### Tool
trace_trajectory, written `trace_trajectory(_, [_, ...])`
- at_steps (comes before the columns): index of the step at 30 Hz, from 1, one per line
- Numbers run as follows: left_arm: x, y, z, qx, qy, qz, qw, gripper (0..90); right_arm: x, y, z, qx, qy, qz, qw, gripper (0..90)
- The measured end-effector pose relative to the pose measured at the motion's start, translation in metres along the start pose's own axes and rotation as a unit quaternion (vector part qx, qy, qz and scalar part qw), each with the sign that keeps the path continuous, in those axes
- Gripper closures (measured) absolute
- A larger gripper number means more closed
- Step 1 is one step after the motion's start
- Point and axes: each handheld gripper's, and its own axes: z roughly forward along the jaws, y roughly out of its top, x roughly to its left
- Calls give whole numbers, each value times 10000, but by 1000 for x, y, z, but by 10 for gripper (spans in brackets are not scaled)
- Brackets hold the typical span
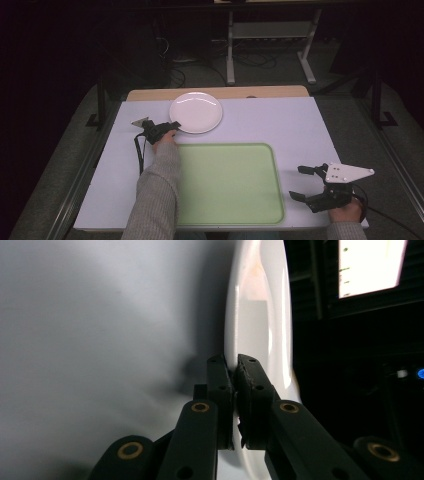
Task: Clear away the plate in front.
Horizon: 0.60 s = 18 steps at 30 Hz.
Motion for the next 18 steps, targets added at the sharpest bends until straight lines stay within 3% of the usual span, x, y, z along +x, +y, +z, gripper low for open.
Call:
trace_trajectory(9, [0, 2, -3, -33, -119, -57, 9999, 861, 1, 0, -1, -2, 20, 2, 10000, 132])
trace_trajectory(13, [-5, 5, -8, -33, -184, 247, 9995, 857, 1, -1, 0, 34, 22, -7, 10000, 132])
trace_trajectory(18, [-6, 8, -18, -81, -364, 314, 9988, 860, 2, -1, -1, 39, 27, -16, 10000, 132])
